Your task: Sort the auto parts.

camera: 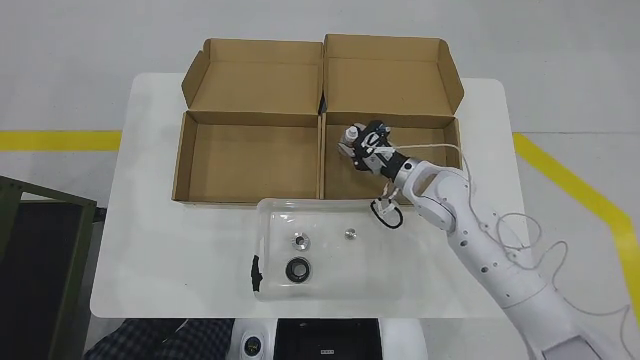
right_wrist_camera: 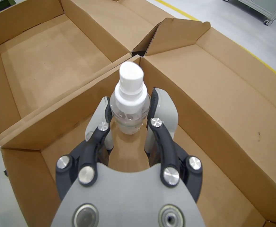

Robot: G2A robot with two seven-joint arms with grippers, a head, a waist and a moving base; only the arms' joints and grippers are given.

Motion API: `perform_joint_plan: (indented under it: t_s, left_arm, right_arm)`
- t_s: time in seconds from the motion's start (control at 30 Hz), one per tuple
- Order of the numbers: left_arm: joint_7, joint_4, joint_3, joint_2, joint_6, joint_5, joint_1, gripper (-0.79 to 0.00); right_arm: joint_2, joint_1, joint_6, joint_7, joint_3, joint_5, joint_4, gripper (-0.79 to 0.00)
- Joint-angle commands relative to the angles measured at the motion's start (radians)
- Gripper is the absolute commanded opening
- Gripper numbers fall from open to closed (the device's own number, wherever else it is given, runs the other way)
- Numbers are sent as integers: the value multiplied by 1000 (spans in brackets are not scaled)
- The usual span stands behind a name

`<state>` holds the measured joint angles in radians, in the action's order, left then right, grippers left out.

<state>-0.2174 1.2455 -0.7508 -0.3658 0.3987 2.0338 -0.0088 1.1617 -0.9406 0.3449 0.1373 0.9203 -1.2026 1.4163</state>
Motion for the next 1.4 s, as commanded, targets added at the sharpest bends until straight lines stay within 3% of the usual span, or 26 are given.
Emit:
perform_joint_plan:
  t_s: [0.0, 0.03, 0.33, 0.83, 1.37]
  left_arm:
    - [0, 0, 0, 0, 0, 0, 0, 0]
    - [0, 0, 0, 0, 0, 0, 0, 0]
    - [0, 0, 0, 0, 0, 0, 0, 0]
    - [0, 0, 0, 0, 0, 0, 0, 0]
    - [0, 0, 0, 0, 0, 0, 0, 0]
  right_arm:
    - [2, 1, 1, -3, 0, -1, -2, -397]
    - [3, 0, 2, -5, 4, -1, 0, -3]
    - [-15, -56, 42, 22, 78, -22, 134, 0]
    - [-72, -306, 271, 145, 217, -81, 542, 0]
    - [-107, -488, 452, 144, 230, -246, 671, 0]
